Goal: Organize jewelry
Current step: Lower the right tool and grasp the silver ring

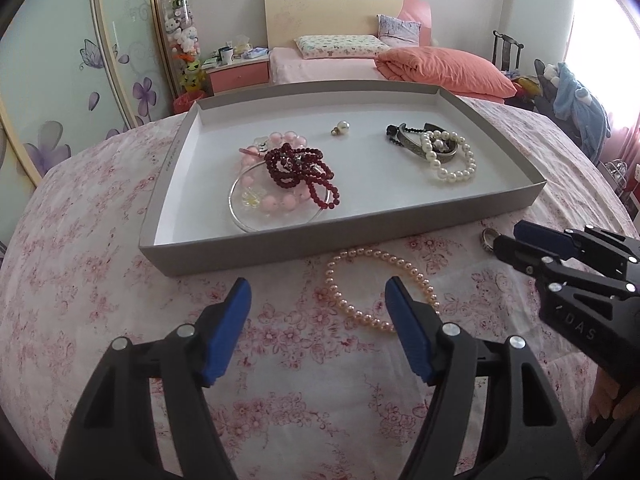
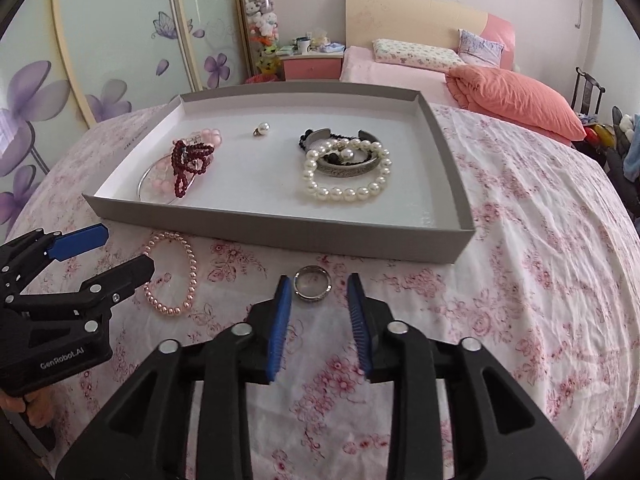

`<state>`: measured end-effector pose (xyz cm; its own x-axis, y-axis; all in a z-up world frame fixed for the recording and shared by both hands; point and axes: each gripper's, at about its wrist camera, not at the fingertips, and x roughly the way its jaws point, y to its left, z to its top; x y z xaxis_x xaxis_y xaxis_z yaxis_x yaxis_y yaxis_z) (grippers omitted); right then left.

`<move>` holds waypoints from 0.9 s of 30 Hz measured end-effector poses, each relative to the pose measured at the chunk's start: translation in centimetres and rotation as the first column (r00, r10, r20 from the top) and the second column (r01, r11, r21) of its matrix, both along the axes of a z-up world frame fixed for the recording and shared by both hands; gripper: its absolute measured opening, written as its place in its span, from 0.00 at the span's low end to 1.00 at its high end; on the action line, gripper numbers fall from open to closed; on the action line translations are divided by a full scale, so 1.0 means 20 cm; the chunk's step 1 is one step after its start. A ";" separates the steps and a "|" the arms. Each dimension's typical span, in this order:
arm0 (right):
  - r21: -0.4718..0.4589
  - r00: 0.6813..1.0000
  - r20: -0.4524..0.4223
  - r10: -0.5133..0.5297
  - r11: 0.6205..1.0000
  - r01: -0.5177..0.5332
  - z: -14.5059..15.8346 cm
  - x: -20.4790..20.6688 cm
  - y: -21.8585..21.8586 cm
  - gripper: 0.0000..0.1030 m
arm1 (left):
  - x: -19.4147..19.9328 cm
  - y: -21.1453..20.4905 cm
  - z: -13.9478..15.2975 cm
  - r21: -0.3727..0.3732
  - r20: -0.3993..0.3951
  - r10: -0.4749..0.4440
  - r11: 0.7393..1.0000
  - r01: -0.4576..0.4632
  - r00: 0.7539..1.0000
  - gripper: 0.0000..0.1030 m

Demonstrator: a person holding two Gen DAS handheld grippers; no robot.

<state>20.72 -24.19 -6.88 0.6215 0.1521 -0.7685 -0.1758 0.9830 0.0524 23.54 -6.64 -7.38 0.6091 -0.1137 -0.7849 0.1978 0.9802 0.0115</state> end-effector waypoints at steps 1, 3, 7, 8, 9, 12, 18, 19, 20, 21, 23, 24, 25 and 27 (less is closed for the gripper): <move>-0.011 1.000 -0.006 -0.001 1.000 0.000 -0.01 0.01 0.01 0.36 | 0.00 0.00 0.00 0.003 -0.001 0.002 1.000 -0.002 1.000 0.66; -0.021 1.000 -0.014 0.005 1.000 -0.005 -0.03 0.02 0.03 0.36 | 0.00 0.01 0.00 0.004 -0.004 0.002 1.000 -0.002 1.000 0.66; -0.020 1.000 -0.007 0.000 1.000 -0.001 -0.03 0.02 0.03 0.22 | 0.00 0.01 -0.01 0.000 -0.008 -0.001 1.000 0.001 1.000 0.64; -0.017 1.000 -0.009 -0.014 1.000 0.014 -0.03 0.01 0.02 0.22 | 0.00 0.01 -0.01 -0.002 -0.010 -0.001 1.000 0.001 1.000 0.63; -0.018 1.000 -0.010 -0.028 0.999 0.028 -0.03 0.00 0.00 0.22 | 0.00 0.01 -0.01 -0.005 -0.012 -0.002 1.000 0.002 1.000 0.63; -0.007 0.998 -0.016 -0.061 0.998 0.061 -0.03 -0.03 -0.04 0.22 | 0.01 0.00 -0.02 -0.015 -0.020 -0.006 1.000 0.006 1.000 0.61; -0.006 0.997 -0.001 -0.080 0.997 0.080 -0.04 -0.09 -0.08 0.22 | 0.03 -0.01 -0.04 -0.015 -0.041 0.017 1.000 -0.017 0.999 0.47; -0.010 0.997 0.003 -0.081 0.997 0.081 -0.04 -0.09 -0.08 0.22 | 0.03 -0.02 -0.04 -0.009 -0.040 0.025 1.000 -0.025 0.999 0.41; -0.011 0.997 0.003 -0.081 0.997 0.081 -0.03 -0.09 -0.08 0.22 | 0.03 -0.03 -0.04 -0.006 -0.039 0.031 1.000 -0.031 0.999 0.33; -0.010 0.997 0.002 -0.081 0.997 0.081 -0.03 -0.09 -0.08 0.22 | 0.03 -0.03 -0.04 -0.003 -0.037 0.035 0.999 -0.035 0.999 0.28; -0.005 0.997 0.001 -0.080 0.997 0.080 -0.03 -0.08 -0.08 0.22 | 0.02 -0.03 -0.04 0.013 -0.029 0.039 0.999 -0.039 0.999 0.12; -0.002 0.997 0.000 -0.080 0.997 0.080 -0.03 -0.08 -0.08 0.22 | 0.02 -0.03 -0.04 0.026 -0.025 0.041 0.999 -0.041 0.999 0.09; -0.001 0.997 0.000 -0.080 0.997 0.080 -0.03 -0.08 -0.08 0.22 | 0.02 -0.03 -0.04 0.035 -0.022 0.043 0.999 -0.042 0.999 0.07; 0.000 0.997 0.000 -0.080 0.997 0.080 -0.03 -0.08 -0.08 0.22 | 0.01 0.00 -0.04 0.043 -0.022 0.041 0.998 -0.040 0.999 0.07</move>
